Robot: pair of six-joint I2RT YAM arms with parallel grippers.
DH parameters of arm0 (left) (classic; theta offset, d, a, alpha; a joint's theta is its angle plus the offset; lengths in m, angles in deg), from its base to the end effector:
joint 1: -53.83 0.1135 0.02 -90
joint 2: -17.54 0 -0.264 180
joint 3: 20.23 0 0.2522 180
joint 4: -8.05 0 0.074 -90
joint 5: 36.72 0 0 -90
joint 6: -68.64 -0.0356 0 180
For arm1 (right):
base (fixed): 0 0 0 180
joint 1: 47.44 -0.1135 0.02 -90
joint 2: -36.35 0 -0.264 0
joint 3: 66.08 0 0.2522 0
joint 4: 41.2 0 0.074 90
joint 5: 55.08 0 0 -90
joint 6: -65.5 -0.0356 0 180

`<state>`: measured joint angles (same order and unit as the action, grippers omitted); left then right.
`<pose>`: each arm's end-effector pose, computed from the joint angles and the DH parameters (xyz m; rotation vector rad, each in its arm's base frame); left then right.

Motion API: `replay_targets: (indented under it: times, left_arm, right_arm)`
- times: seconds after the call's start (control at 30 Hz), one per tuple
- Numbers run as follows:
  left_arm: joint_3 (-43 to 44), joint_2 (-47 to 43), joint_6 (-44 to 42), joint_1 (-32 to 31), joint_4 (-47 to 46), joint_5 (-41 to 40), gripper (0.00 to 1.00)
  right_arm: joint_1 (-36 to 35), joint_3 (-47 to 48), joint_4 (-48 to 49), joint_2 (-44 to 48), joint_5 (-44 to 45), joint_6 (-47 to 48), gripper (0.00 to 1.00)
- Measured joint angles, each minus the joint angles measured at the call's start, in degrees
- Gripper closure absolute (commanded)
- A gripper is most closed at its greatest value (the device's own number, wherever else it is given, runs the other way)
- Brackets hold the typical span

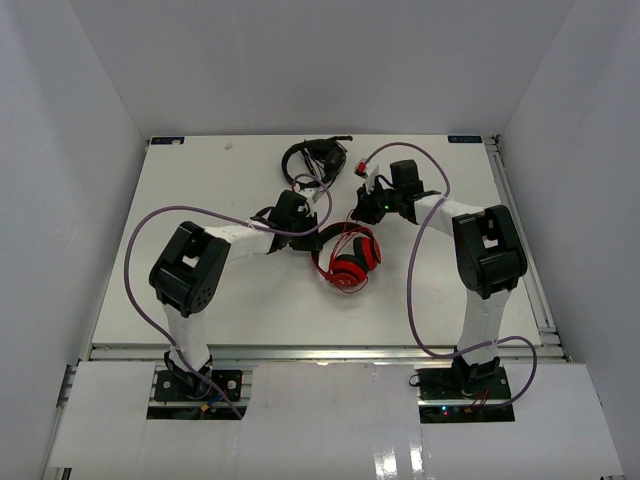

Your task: Wrap the headphones

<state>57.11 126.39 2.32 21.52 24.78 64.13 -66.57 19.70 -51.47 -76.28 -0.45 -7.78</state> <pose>0.3285 -0.2157 0.1502 0.2789 2.4904 -0.6584 0.3983 0.1600 0.1811 -0.9814 1.9315 0.7045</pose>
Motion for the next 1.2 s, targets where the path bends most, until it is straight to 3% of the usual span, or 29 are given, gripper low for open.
replay_targets:
  times: [0.17,0.63,0.73,0.93,1.2]
  left_arm:
    - [0.2,0.2,-0.3,0.0,0.2,-0.1,1.0]
    - [0.5,-0.6,3.9,0.1,2.0,-9.6,1.0]
    - [0.5,-0.7,4.7,0.5,2.6,-10.3,1.0]
    - [0.5,-0.9,6.5,1.3,3.0,-10.6,1.0]
    - [0.5,-0.9,8.6,2.2,3.3,-11.3,1.0]
  right_arm:
    - [-1.5,1.2,-0.2,-2.3,1.0,0.9,0.82]
    - [-0.7,0.2,-0.5,-2.1,3.9,2.1,0.59]
    - [-0.4,0.2,-0.7,-1.8,4.7,1.7,0.49]
    - [1.0,-0.9,-1.3,0.2,5.4,1.4,0.45]
    - [3.0,-2.9,-3.0,2.6,5.8,0.2,0.32]
